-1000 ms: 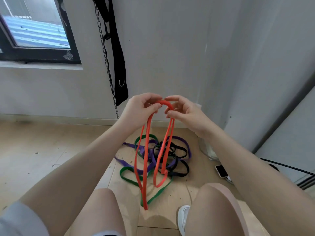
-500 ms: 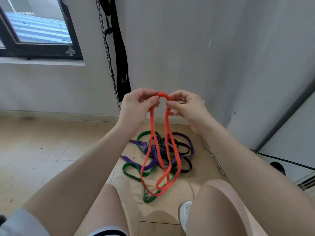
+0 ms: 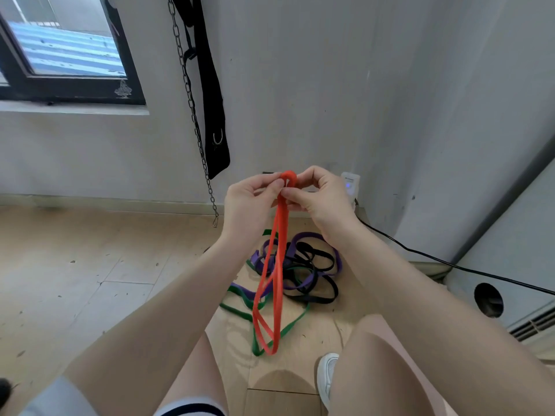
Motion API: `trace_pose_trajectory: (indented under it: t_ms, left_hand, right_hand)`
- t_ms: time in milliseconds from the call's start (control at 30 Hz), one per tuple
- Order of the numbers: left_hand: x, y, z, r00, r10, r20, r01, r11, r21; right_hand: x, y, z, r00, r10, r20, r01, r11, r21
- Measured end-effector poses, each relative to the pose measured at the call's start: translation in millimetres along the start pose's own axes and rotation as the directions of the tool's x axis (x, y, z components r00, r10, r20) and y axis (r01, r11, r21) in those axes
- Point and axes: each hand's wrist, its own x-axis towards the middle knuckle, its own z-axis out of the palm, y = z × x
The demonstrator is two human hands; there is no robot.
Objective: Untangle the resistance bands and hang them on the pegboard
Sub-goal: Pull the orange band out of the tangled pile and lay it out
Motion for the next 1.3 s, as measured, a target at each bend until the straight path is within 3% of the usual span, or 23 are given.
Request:
trace_pose_trajectory:
  t_ms: [200,500,567,633,700,867,1000,1200,1300]
  left_hand:
    - [-3.2,-2.7,0.5,0.997,0.075,-0.022,-0.070,0.980,0.186]
    - [1.0,1.5,-4.9,0.988,0.136,0.075,-0.153,0.936,0.317]
    - [0.6,4.0,-3.4,0.990,0.121,0.066,-0.135,0.948,0.287]
    - [-1.6,8.2,0.9,0.992,0.094,0.078,-0.108,0.975,0.195]
    - [-4.2,11.4,7.2,0.993,0.082,0.090,-0.095,0.985,0.142]
    - [1.6,1.1,18.2,1.000,0.011,-0.010,-0.011,1.000,0.006]
    - [15.0,-14.5,27.5,0.998,-0.030,-0.054,0.030,1.000,-0.005]
    - [28.7,-48.0,30.0,0.977,-0.150,-0.153,0.147,0.989,-0.033]
    - [41.0,-70.7,23.3,0.950,-0.235,-0.206,0.218,0.970,-0.104]
  right_hand:
    - [-6.6,9.8,11.5,0.965,-0.247,-0.091,0.193,0.900,-0.391]
    - [-8.4,19.8,1.1,0.993,-0.114,0.023,0.116,0.969,-0.220]
    - [-8.5,23.8,-10.8,0.986,-0.062,0.154,0.105,0.951,-0.291]
    - [-12.4,28.8,-20.9,0.944,0.049,0.326,0.036,0.968,-0.248]
    - [-16.3,35.4,-24.4,0.910,0.102,0.403,-0.012,0.975,-0.220]
    - [-9.9,48.0,-27.6,0.908,0.058,0.415,0.026,0.981,-0.193]
    - [13.9,67.9,-47.8,0.922,0.086,0.378,-0.015,0.982,-0.187]
    - [33.1,108.0,-56.9,0.884,0.190,0.427,-0.012,0.923,-0.385]
    - [34.6,135.8,-49.2,0.899,0.206,0.385,-0.040,0.916,-0.398]
